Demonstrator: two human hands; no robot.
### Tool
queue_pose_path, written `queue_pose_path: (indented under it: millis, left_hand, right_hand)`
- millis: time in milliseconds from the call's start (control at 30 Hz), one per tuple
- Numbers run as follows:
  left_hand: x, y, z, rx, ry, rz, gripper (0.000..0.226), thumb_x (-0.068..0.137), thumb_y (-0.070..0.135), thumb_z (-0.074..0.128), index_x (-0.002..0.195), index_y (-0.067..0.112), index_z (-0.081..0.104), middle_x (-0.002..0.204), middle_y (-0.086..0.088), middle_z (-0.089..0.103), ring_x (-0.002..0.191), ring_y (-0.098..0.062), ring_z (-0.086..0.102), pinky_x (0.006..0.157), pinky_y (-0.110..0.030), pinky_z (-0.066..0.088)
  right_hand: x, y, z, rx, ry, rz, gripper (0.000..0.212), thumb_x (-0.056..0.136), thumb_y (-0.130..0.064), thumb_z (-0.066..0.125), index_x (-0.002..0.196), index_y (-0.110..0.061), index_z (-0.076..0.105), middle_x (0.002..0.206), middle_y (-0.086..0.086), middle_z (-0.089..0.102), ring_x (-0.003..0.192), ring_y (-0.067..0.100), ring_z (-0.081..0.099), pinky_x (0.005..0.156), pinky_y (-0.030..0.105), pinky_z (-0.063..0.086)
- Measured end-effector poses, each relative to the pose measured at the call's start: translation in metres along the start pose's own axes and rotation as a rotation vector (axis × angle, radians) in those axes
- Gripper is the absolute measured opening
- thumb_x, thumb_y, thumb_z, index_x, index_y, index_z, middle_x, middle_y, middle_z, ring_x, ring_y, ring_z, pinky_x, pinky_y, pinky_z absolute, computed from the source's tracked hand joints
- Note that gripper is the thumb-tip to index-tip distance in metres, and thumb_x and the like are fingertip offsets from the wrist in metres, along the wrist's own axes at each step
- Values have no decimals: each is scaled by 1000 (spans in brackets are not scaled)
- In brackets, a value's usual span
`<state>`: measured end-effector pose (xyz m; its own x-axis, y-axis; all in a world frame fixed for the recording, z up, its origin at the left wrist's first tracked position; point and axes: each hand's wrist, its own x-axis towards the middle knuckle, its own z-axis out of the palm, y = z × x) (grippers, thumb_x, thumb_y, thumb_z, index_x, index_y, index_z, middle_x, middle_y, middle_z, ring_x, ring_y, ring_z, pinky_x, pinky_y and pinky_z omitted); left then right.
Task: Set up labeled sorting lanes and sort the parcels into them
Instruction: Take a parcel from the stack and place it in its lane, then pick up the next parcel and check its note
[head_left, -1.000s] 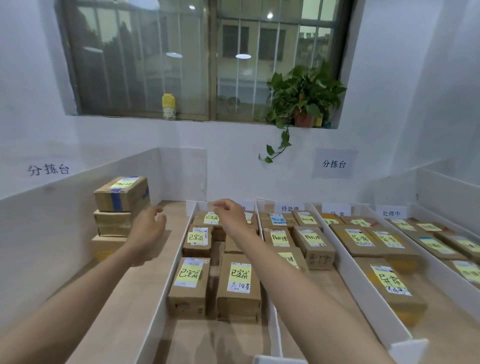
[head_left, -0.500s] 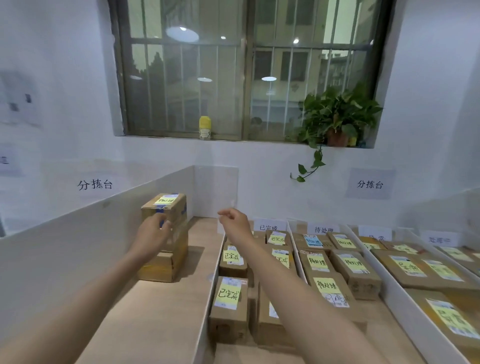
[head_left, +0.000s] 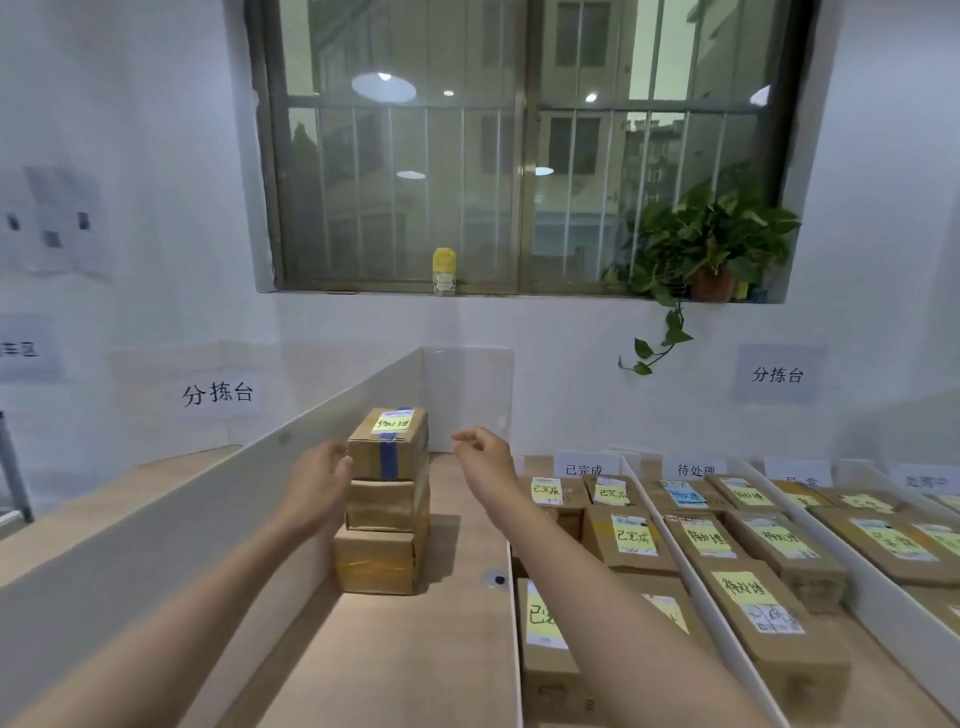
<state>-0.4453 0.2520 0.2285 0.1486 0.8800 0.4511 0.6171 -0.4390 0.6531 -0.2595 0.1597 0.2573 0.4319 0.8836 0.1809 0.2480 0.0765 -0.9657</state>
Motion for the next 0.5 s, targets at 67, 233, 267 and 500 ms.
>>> queue_pose_path:
  millis: [67,233,267,500]
  left_hand:
    - [7,-14,-6,7,-16,0,29,97,12,45,117,-3,57,119,-20,60,109,-31,55,86,-34,40]
    - [16,-36,-14,-4,-26,2,29,97,12,45,118,-5,57,120,-22,59,112,-33,53,88,-34,39]
    - [17,-40,-14,-1,-32,-2,30,97,12,45,118,-5,57,121,-22,59,114,-34,53,90,-34,39]
    - [27,-70,1,-14,-56,-59,32,96,12,44,121,-4,56,124,-21,59,115,-33,52,93,-34,39]
  right_hand:
    - [1,1,14,-4,23,12,26,98,-14,43,118,-14,60,111,-2,56,102,14,50,73,21,39]
    - [5,8,39,-28,65,37,25,99,-14,43,118,-14,60,109,-1,56,102,15,51,63,13,36]
    - [6,11,43,-35,70,42,25,99,-14,44,117,-14,60,110,0,57,103,16,51,63,14,37]
    - [25,31,63,-90,79,80,25,98,-16,45,118,-15,61,117,0,57,103,13,49,82,24,38]
